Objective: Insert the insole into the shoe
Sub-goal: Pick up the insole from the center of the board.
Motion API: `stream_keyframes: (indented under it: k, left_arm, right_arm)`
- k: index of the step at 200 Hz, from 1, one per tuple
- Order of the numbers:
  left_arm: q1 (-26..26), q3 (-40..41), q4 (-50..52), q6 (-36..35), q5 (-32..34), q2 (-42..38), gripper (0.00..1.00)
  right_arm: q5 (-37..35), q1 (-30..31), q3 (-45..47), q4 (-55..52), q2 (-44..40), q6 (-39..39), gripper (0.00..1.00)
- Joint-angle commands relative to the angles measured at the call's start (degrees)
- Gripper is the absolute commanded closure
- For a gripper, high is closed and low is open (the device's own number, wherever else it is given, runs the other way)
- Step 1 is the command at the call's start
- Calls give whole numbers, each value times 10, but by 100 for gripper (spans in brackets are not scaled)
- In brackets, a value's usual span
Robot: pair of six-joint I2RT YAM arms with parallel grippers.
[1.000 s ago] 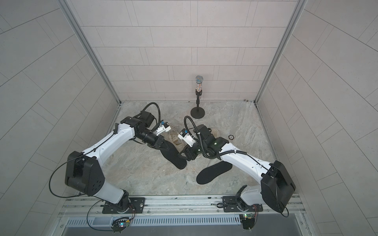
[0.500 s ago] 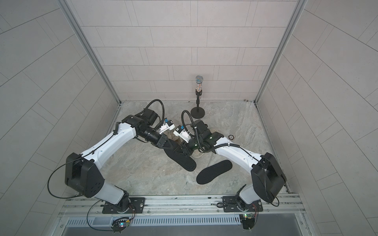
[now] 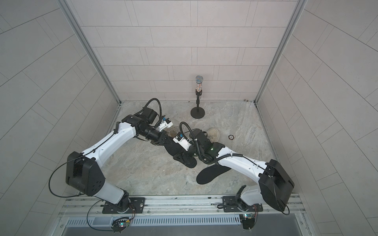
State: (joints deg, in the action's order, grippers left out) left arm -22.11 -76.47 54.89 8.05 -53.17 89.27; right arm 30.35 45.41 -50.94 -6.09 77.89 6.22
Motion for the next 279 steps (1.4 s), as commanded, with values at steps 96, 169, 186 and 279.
stream_keyframes:
  k: [96, 169, 186, 279]
  left_arm:
    - [5, -14, 38, -10, -21, -30, 100]
    - [7, -28, 36, -11, 17, -11, 95]
    - [7, -33, 33, -4, 32, -2, 85]
    - [11, -59, -49, 56, 195, -22, 49]
  right_arm:
    - [-86, 32, 8, 84, 21, -62, 22]
    - [-117, 30, 37, 69, -14, -48, 63]
    - [-126, 31, 35, 52, -19, -46, 58]
    - [-7, -79, -146, -248, 82, 39, 66]
